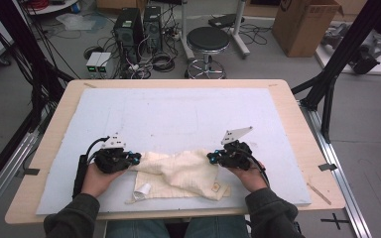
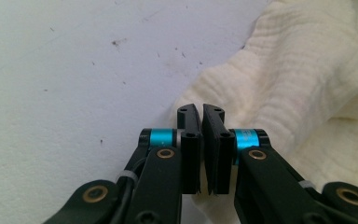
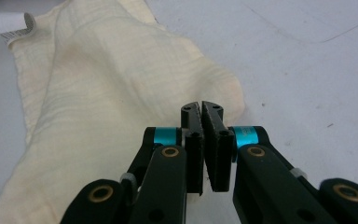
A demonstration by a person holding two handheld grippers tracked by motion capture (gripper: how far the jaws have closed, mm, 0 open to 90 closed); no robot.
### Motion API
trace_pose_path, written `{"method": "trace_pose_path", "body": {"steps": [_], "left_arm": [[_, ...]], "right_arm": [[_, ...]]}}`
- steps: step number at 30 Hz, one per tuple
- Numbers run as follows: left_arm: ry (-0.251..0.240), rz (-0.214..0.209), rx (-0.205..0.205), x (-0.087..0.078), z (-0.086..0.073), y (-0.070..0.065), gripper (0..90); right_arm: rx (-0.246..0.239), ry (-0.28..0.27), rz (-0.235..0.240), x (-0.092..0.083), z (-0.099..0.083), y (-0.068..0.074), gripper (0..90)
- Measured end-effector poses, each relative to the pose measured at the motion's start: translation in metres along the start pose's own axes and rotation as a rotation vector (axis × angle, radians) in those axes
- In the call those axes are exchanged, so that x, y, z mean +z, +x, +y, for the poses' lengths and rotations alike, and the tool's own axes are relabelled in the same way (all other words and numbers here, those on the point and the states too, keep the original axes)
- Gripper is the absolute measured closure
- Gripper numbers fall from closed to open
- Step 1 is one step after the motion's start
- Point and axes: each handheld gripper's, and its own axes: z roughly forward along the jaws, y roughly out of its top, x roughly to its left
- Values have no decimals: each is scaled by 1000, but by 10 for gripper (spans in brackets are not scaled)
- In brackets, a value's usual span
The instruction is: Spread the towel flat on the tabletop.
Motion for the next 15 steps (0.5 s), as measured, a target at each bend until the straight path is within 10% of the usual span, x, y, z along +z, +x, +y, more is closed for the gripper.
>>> {"method": "trace_pose_path", "body": {"steps": [15], "left_arm": [[-91,54,-55,-9,5,3,854]], "right_arm": [[-27,-30,-30,-11,10,-1,873]]}}
